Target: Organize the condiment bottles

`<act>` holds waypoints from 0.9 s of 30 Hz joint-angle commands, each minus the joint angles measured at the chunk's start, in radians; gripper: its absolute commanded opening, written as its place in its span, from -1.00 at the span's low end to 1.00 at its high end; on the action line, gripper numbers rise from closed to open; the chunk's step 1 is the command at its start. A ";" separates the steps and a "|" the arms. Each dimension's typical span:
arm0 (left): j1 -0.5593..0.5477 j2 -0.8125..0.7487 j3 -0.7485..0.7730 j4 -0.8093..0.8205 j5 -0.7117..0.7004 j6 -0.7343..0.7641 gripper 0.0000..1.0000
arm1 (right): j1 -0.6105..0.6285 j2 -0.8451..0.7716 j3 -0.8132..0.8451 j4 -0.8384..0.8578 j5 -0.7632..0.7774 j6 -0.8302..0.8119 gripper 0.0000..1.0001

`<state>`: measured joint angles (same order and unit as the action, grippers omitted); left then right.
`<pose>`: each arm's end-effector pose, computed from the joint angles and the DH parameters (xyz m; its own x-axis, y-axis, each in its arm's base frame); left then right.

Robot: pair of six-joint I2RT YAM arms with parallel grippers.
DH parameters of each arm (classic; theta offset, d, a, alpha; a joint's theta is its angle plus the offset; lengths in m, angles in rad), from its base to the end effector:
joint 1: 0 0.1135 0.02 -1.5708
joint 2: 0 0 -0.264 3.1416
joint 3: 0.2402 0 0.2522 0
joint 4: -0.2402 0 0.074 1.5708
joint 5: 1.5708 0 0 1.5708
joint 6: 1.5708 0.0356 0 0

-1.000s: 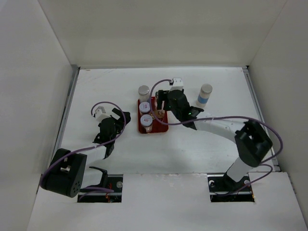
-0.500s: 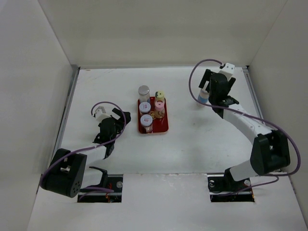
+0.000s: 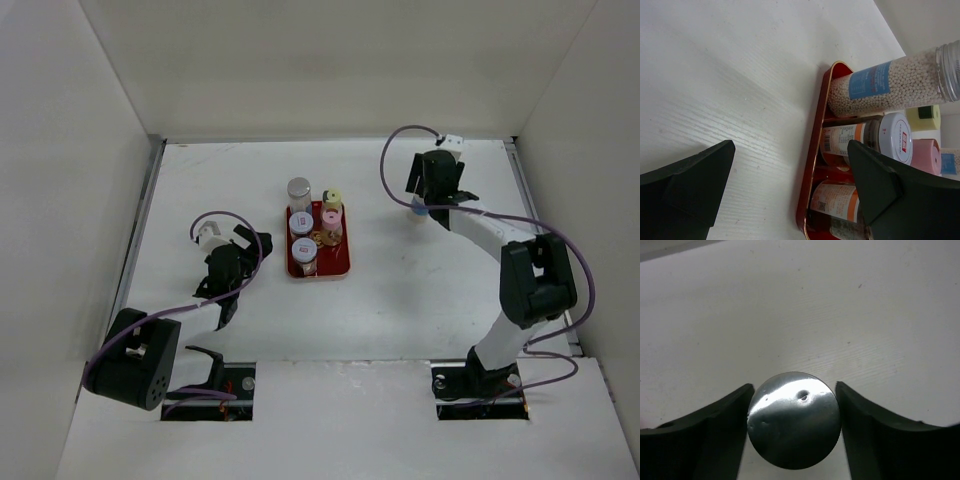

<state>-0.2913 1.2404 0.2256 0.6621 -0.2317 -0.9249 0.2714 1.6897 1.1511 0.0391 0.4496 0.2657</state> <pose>0.2098 -0.0544 0.1493 -0.2575 -0.7342 -0.6282 -0.2202 0.6776 -0.7017 0.3755 0.0884 0.2507 -0.4121 0.1308 -0.9017 0.2429 0.9696 0.0296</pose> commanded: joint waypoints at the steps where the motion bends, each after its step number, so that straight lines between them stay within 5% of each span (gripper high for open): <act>1: -0.001 0.002 0.023 0.047 0.002 -0.002 1.00 | -0.005 0.024 0.038 0.039 -0.003 0.013 0.32; 5: -0.002 -0.007 0.021 0.047 -0.009 0.000 1.00 | 0.047 -0.091 -0.020 0.053 0.041 0.026 -0.07; 14: 0.002 0.013 0.026 0.047 0.000 -0.003 1.00 | 0.389 -0.323 -0.142 0.010 0.018 0.056 -0.04; 27: 0.007 -0.015 0.018 0.039 -0.021 0.001 1.00 | 0.617 -0.141 -0.030 0.059 -0.003 0.056 0.01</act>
<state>-0.2901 1.2469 0.2260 0.6621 -0.2394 -0.9249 0.8665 1.5253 1.0512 0.0078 0.4431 0.3111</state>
